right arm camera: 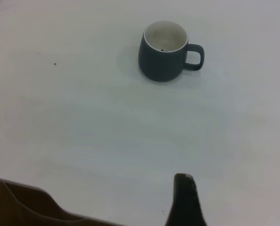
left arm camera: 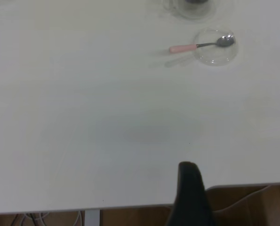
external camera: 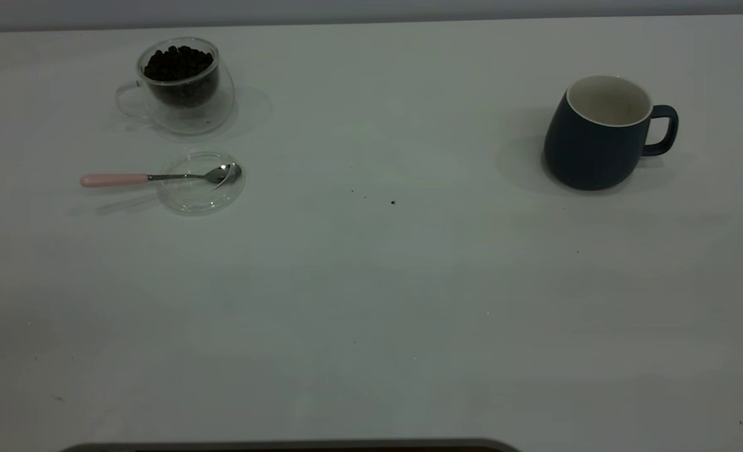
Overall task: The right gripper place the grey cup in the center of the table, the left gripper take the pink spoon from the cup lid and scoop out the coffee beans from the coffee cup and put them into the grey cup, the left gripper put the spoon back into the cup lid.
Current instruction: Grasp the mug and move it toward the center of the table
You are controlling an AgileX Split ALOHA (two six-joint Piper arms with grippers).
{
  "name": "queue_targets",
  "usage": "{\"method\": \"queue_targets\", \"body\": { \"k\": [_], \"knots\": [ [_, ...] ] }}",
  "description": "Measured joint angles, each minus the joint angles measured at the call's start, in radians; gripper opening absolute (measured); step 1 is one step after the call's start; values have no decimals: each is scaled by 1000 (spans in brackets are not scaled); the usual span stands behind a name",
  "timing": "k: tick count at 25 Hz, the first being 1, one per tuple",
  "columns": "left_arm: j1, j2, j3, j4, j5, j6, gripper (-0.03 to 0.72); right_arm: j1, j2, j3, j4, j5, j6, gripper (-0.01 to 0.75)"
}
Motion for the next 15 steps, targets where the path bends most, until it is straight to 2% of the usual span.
{"method": "queue_targets", "body": {
  "k": [9, 15],
  "knots": [
    [0, 0, 0, 0, 0, 0, 586, 0, 0, 0, -4, 0, 3, 588],
    [0, 0, 0, 0, 0, 0, 586, 0, 0, 0, -86, 0, 75, 588]
  ]
}}
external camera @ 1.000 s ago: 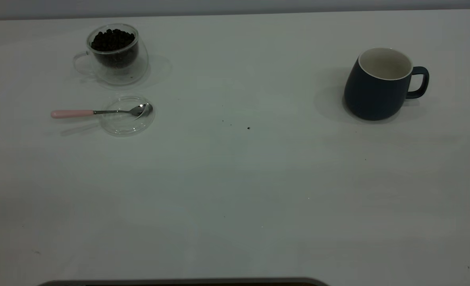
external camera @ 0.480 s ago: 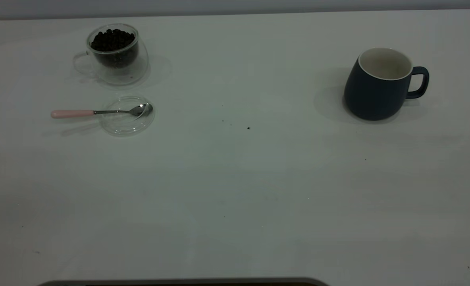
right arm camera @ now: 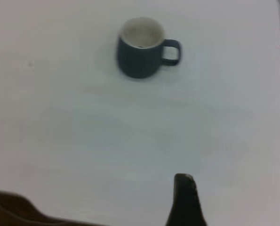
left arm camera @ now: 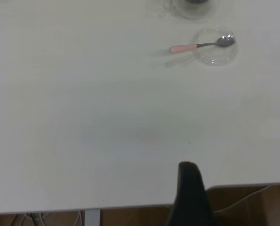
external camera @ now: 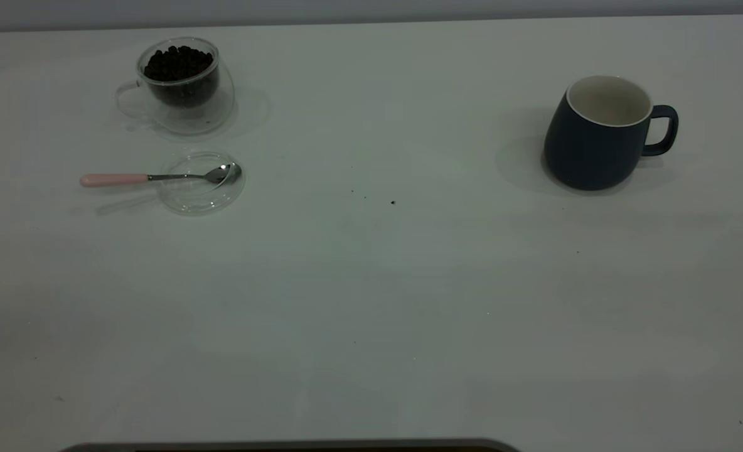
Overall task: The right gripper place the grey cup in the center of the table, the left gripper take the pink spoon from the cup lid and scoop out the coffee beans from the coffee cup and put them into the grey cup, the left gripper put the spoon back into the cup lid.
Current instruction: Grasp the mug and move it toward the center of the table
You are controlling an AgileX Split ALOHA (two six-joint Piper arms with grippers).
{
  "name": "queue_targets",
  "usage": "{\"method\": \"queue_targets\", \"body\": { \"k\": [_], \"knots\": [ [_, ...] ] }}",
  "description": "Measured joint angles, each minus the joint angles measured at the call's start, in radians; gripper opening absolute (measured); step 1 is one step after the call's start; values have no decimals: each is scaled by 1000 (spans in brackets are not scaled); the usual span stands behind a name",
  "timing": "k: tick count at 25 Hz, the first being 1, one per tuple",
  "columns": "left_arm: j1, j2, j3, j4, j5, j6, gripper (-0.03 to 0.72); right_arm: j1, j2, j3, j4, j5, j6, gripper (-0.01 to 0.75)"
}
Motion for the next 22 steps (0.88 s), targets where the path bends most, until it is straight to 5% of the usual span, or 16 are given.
{"method": "queue_targets", "body": {
  "k": [8, 15, 22],
  "knots": [
    [0, 0, 0, 0, 0, 0, 586, 0, 2, -10, -14, -20, 81, 588],
    [0, 0, 0, 0, 0, 0, 586, 0, 279, -178, -19, -74, 19, 612],
    [0, 0, 0, 0, 0, 0, 586, 0, 782, -248, -37, -308, -69, 702]
  ]
}}
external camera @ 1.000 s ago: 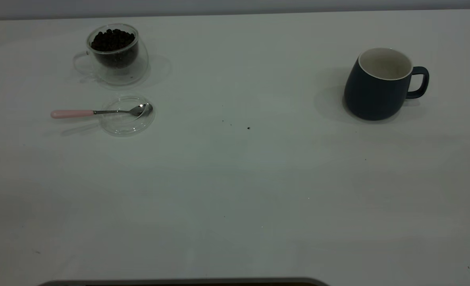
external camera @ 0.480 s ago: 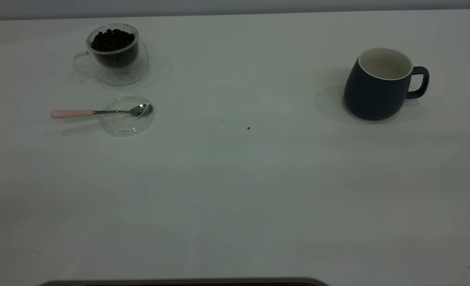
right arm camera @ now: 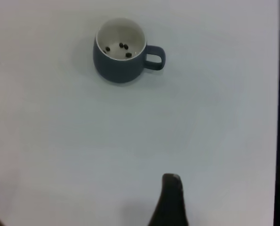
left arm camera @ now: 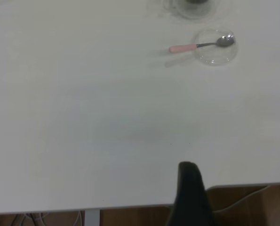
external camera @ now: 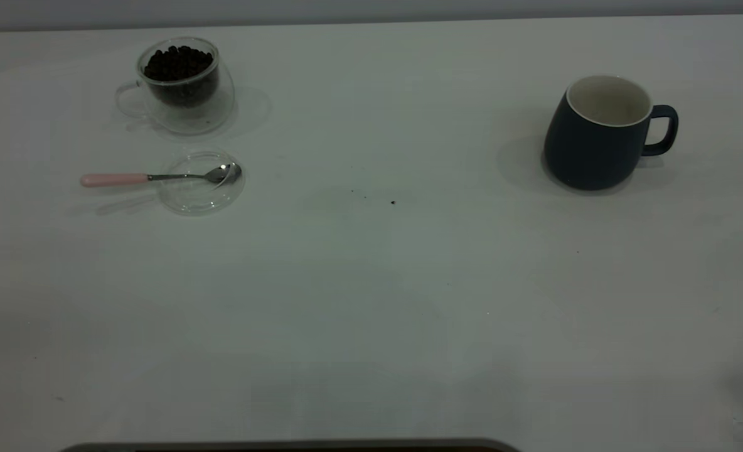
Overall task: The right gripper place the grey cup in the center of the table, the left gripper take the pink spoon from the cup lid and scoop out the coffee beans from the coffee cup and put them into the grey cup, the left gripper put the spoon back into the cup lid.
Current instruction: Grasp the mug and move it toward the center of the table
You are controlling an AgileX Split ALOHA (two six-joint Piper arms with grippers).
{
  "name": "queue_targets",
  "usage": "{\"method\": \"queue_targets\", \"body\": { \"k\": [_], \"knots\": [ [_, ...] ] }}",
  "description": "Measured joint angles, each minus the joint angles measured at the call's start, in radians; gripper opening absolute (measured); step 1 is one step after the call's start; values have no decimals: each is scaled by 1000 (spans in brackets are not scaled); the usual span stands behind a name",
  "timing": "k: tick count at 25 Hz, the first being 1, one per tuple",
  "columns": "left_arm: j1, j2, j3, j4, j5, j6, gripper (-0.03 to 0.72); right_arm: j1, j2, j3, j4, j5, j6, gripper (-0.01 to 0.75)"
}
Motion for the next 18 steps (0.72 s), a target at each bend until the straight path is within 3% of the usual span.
{"method": "queue_targets", "body": {
  "k": [11, 18],
  "knots": [
    [0, 0, 0, 0, 0, 0, 586, 0, 688, -134, -21, -237, -411, 693],
    [0, 0, 0, 0, 0, 0, 586, 0, 975, -254, -27, -351, -689, 671]
  ]
}}
